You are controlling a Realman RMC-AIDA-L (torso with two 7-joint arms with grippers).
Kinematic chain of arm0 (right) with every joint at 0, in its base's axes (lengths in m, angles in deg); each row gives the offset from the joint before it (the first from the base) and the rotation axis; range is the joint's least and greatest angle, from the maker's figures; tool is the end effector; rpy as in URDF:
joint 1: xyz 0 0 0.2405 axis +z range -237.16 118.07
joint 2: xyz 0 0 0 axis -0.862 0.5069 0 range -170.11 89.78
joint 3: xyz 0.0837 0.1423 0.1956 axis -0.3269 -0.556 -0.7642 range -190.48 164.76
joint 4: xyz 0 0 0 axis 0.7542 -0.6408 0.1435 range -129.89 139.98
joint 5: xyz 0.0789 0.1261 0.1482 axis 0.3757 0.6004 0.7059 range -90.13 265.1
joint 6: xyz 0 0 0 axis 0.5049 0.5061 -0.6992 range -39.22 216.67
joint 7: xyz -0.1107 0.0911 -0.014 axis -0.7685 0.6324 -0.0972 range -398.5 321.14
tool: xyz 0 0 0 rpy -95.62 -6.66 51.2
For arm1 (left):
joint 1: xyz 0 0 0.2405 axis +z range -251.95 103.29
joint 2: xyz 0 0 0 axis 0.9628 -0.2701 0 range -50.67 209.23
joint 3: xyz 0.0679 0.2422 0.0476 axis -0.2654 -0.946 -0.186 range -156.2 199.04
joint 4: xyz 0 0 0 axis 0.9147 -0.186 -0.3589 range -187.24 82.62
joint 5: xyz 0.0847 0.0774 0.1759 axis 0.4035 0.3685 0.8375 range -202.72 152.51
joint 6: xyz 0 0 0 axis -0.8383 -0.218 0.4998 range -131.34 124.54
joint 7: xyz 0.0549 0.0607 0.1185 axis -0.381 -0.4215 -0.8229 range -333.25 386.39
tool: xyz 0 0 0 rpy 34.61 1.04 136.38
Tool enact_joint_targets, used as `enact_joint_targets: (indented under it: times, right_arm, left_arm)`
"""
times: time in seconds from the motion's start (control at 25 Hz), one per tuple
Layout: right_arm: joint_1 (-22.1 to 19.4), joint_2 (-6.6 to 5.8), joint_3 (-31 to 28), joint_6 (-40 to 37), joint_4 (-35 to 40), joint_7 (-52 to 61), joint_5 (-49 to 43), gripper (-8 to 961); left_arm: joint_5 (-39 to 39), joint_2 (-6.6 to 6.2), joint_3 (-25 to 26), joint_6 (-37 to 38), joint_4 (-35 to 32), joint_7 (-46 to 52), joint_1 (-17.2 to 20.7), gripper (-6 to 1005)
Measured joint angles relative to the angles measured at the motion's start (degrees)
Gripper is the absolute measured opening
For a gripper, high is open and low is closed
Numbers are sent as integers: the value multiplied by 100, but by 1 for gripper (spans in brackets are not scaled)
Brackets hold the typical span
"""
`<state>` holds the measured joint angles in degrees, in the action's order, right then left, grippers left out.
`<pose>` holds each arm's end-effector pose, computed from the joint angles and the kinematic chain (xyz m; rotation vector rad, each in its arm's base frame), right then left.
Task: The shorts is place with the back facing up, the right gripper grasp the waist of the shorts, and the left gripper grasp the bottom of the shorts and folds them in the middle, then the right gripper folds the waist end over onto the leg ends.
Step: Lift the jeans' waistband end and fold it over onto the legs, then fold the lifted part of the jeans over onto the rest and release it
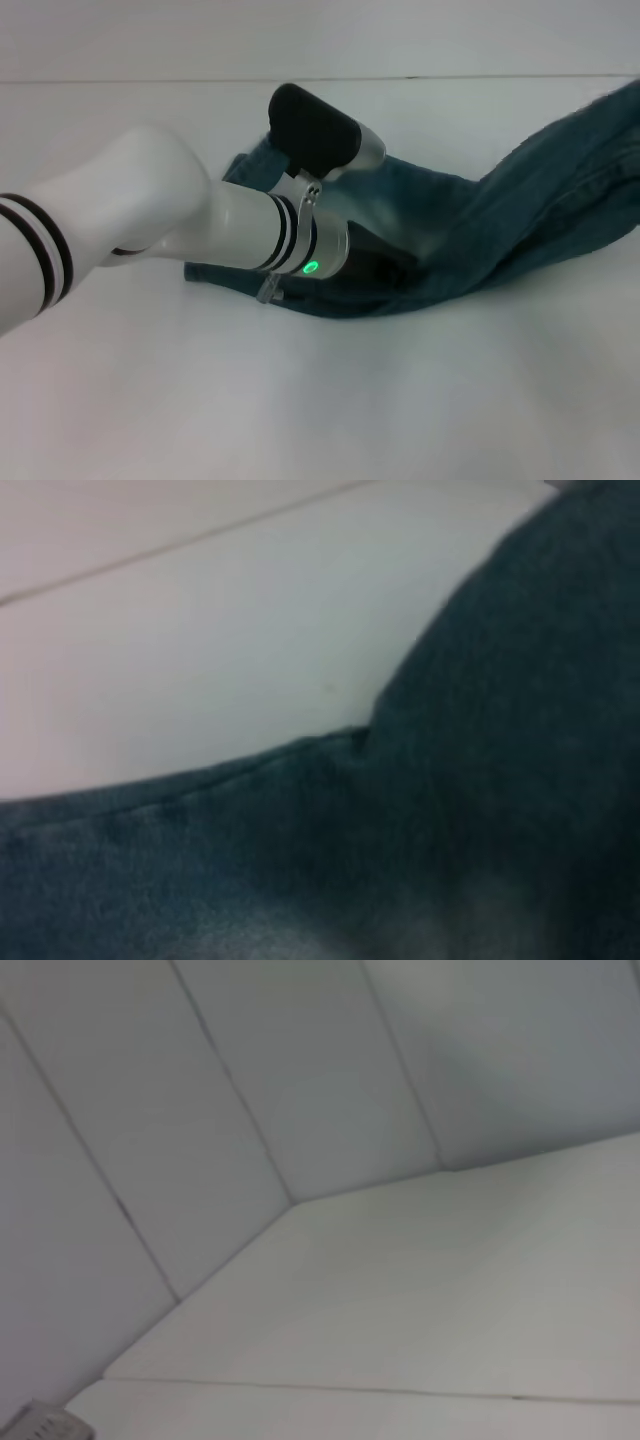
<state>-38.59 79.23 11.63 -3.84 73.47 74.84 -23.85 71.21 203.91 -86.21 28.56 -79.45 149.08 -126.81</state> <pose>0.2854 0.3154 0.1406 -2.1684 1.0202 0.8065 -0.1475 0.3799 -0.1705 -2.6766 -0.8104 -0.0631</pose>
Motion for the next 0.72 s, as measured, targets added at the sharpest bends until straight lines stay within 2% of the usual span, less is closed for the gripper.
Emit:
enact_joint_targets:
  times: [0.48,0.56,0.72]
  right_arm:
    - [761,-97,729,-74,296,524,-22,126]
    - [807,-98,838,-82,296,542,-26,127]
    - [839,-61,1134,-50,290,551,-56,130]
  left_arm:
    - [0,1,122,782,-194,-161,92,38]
    - [-2,2,340,666,-294,-178,203,38]
    - [-4,0,918,-79,-513,-240,527,45]
